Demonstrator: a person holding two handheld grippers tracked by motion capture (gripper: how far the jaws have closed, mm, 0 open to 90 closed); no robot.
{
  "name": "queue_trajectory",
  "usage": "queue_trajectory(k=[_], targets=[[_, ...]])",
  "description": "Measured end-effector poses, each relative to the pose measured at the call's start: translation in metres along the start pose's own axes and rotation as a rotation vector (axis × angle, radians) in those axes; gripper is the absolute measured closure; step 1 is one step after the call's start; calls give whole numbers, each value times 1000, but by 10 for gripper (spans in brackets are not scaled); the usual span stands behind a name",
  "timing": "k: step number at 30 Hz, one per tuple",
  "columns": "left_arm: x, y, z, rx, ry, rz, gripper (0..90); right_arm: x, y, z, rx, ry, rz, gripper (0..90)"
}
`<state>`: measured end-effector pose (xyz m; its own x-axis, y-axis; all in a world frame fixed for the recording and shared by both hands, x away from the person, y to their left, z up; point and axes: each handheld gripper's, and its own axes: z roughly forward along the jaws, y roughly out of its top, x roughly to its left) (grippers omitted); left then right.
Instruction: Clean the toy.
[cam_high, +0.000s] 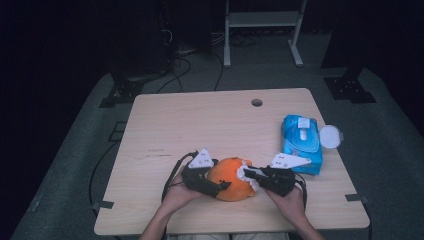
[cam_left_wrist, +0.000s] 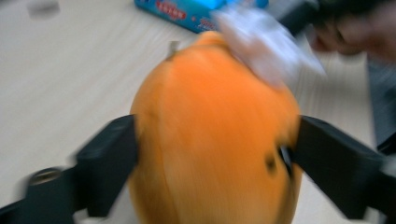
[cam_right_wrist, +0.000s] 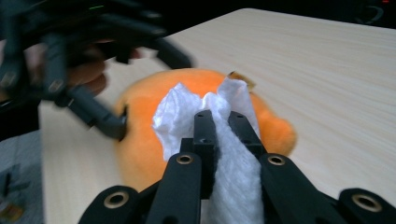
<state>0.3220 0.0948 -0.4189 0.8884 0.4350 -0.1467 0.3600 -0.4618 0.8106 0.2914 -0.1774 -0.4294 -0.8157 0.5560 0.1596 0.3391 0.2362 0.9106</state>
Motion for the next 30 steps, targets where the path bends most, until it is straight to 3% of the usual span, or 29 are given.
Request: queue_trajectory(k=[2, 3, 5, 6, 7, 9, 11, 14, 15, 16, 18, 19, 22, 25, 28, 30], targets=[[5, -4, 1, 9, -19, -39, 98, 12, 3, 4, 11, 26, -51, 823], [4, -5, 0, 0, -13, -24, 153, 15, 5, 5, 19, 28, -80, 822], [-3, -5, -4, -19, 26, 64, 319, 15, 8, 4, 20, 19, -86, 822], [-6, -4, -5, -29, 45, 94, 377, 9, 8, 2, 6, 17, -59, 822], [-11, -2, -5, -43, 77, 138, 399, 6, 9, 0, -3, 11, -44, 822], [-24, 2, -5, -65, 159, 269, 417, 2, 11, -4, -18, -26, -42, 821], [-30, 3, -3, -69, 183, 321, 416, -4, 12, -9, -44, -51, -25, 821], [-29, 1, 1, -71, 151, 296, 353, -13, 7, -10, -43, -51, 9, 822], [-26, 1, 1, -69, 135, 258, 282, -13, 4, -8, -37, -44, 19, 822], [-21, 1, 0, -61, 121, 201, 193, -11, 2, -6, -33, -35, 18, 823], [-10, 1, 1, -35, 100, 72, 99, -2, 1, -2, -14, -8, -3, 823], [-9, 0, 2, -22, 115, 73, 126, 6, 3, 3, 6, 16, -31, 822], [-14, -4, 0, -36, 135, 153, 286, 15, 8, 9, 18, 3, -83, 822], [-20, -5, -1, -35, 135, 223, 356, 1, 9, 1, -34, -31, -30, 822], [-24, -4, 0, -32, 126, 273, 364, -15, 8, -11, -65, -97, 28, 821], [-27, -3, 1, -32, 121, 288, 360, -20, 7, -15, -77, -101, 50, 822]])
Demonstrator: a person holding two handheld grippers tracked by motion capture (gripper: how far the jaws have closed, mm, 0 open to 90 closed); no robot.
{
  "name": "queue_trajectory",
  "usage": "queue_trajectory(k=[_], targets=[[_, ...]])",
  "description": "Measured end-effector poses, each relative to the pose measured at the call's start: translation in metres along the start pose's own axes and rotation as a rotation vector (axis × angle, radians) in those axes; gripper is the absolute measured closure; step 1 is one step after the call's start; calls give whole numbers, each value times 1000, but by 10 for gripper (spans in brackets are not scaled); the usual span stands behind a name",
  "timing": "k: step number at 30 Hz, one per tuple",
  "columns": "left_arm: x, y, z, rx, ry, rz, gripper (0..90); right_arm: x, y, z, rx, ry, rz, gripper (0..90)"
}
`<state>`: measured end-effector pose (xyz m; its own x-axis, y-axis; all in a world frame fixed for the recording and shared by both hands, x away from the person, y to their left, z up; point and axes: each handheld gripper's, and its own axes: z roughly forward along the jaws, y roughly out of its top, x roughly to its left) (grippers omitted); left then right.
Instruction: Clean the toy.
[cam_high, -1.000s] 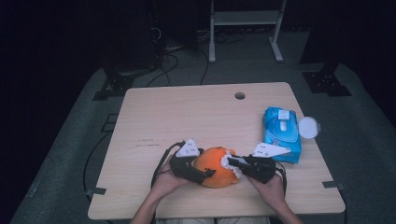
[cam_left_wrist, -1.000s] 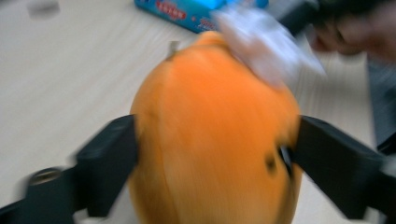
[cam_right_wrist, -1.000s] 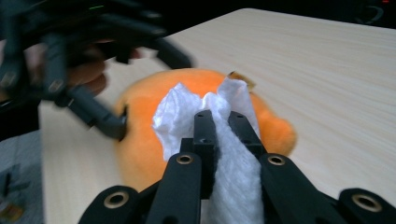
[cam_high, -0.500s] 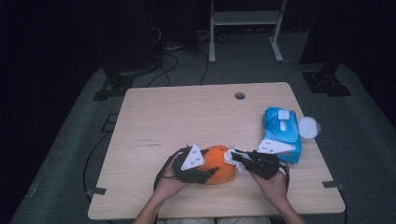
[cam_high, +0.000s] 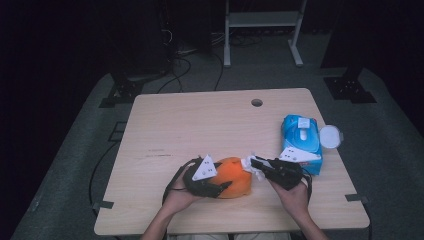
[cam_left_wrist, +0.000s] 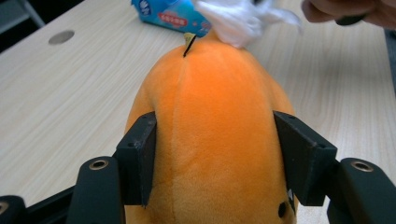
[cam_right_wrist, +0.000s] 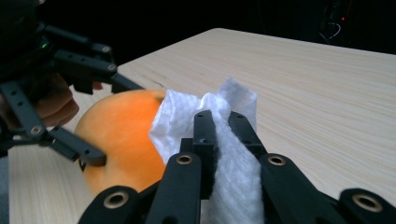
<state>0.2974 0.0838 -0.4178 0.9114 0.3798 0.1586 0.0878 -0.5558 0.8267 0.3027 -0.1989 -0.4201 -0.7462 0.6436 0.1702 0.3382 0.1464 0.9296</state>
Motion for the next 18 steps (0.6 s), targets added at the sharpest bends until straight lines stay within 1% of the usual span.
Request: queue_trajectory(k=[1, 2, 4, 5, 6, 7, 8, 9, 10, 11, 13, 14, 15, 16, 17, 18], targets=[[0, 0, 0, -1, -5, -6, 342, 0, -1, 0, 3, 6, -2, 821], [1, 0, 0, 0, -6, -28, 286, 2, -2, 2, 14, 16, -6, 822], [9, 1, -2, 5, -16, -94, 152, 6, -7, 8, 34, 35, -13, 823], [13, 0, -3, 2, -21, -137, 114, 8, -8, 10, 35, 42, -13, 823], [17, 0, -4, 5, -15, -174, 82, 9, -10, 11, 38, 50, -13, 824], [20, -2, -4, 4, -15, -206, 74, 10, -10, 11, 39, 51, -15, 824], [24, -4, -3, 10, -27, -238, 69, 11, -10, 11, 40, 50, -15, 824], [26, -6, -1, 16, -43, -275, 69, 11, -10, 10, 41, 52, -11, 824], [27, -9, 2, 27, -70, -307, 72, 12, -9, 10, 41, 52, -11, 824], [26, -10, 4, 31, -76, -300, 130, 12, -9, 10, 41, 52, -13, 824], [20, -8, 1, 18, -35, -207, 261, 13, -6, 8, 35, 48, -15, 825], [17, -5, 0, -1, -21, -167, 313, 13, -2, 6, 24, 48, -18, 825], [13, -2, -2, -31, -6, -117, 358, 14, 3, 3, 4, 49, -26, 825], [5, 1, 0, -54, 17, -52, 384, 14, 7, 0, -18, 49, -27, 825], [1, 3, 2, -50, 28, -21, 389, 13, 11, -3, -47, 47, -25, 825], [-3, 4, 4, -60, 32, -3, 386, 12, 13, -3, -53, 46, -21, 824]])
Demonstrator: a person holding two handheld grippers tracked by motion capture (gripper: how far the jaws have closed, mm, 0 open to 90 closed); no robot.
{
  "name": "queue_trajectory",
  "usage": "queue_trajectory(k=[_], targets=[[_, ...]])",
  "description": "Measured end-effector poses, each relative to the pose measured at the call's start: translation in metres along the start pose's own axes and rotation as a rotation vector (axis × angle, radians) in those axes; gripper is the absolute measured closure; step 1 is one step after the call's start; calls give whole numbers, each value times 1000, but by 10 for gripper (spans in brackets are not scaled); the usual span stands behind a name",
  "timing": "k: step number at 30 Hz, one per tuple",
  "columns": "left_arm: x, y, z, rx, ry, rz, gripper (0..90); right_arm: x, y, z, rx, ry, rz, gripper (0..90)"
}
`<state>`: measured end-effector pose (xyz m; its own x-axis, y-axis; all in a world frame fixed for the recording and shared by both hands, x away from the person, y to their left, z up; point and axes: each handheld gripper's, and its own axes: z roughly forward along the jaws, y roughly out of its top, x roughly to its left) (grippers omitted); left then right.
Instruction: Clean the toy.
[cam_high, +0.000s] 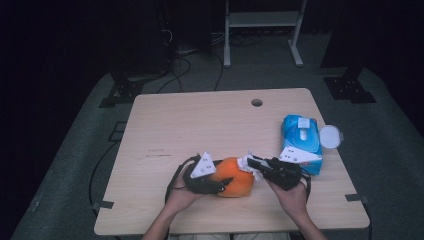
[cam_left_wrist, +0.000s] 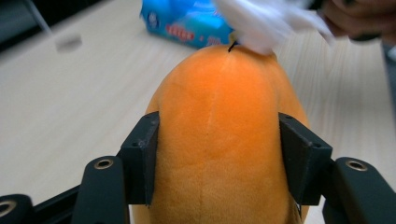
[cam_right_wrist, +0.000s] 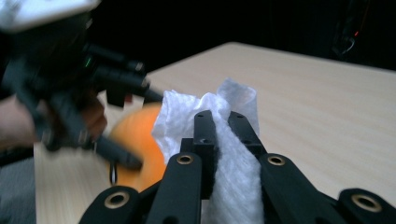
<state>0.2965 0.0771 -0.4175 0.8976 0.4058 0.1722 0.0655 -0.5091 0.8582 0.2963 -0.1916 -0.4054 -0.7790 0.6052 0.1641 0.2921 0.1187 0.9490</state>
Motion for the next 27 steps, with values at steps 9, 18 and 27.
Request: queue_trajectory(k=[9, 18, 27], targets=[[11, -5, 5, 56, -84, -149, 138, -1, -16, 6, 60, 29, 32, 826], [6, -3, -2, 28, -69, -78, 219, 8, -11, 6, 67, 30, -34, 827], [-7, 4, 1, -27, 23, 36, 401, 24, 4, 5, 46, 58, -89, 826]])
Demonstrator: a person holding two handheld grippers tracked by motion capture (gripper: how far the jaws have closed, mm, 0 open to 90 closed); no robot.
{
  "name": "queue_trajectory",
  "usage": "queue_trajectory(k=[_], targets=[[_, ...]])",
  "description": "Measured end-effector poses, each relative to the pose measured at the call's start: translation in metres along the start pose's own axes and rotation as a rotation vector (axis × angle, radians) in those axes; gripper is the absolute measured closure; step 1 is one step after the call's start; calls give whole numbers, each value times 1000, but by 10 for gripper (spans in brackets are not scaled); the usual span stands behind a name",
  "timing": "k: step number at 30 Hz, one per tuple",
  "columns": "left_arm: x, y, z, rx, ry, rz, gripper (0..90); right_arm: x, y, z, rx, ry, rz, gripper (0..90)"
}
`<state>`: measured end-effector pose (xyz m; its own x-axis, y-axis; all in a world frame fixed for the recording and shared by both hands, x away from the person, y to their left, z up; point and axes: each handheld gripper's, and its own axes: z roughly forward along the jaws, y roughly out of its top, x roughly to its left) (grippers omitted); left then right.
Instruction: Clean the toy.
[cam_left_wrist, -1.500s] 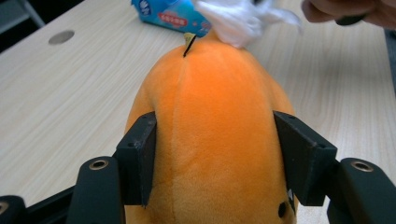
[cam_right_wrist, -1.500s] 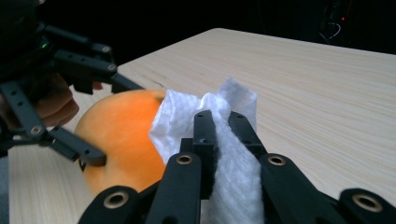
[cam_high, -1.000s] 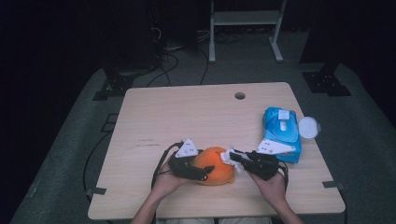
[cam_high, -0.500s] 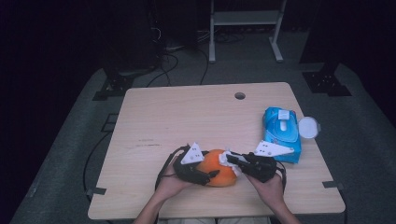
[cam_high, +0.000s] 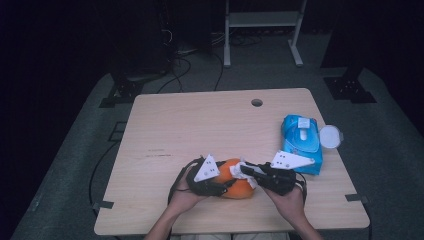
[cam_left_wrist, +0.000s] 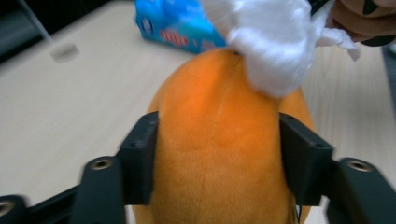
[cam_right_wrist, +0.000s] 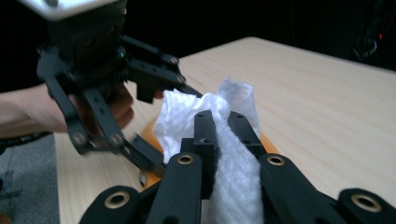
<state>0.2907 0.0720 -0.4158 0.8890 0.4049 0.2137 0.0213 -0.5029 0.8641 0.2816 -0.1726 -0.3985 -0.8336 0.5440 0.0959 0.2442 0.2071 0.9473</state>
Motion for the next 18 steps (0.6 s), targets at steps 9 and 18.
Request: queue_trajectory(k=[9, 18], targets=[[13, -6, 8, 70, -71, -165, 90, -24, -21, -5, 26, -11, 79, 827], [-4, 2, 4, 48, -55, -3, 316, 1, 3, 2, 20, 12, -23, 827]])
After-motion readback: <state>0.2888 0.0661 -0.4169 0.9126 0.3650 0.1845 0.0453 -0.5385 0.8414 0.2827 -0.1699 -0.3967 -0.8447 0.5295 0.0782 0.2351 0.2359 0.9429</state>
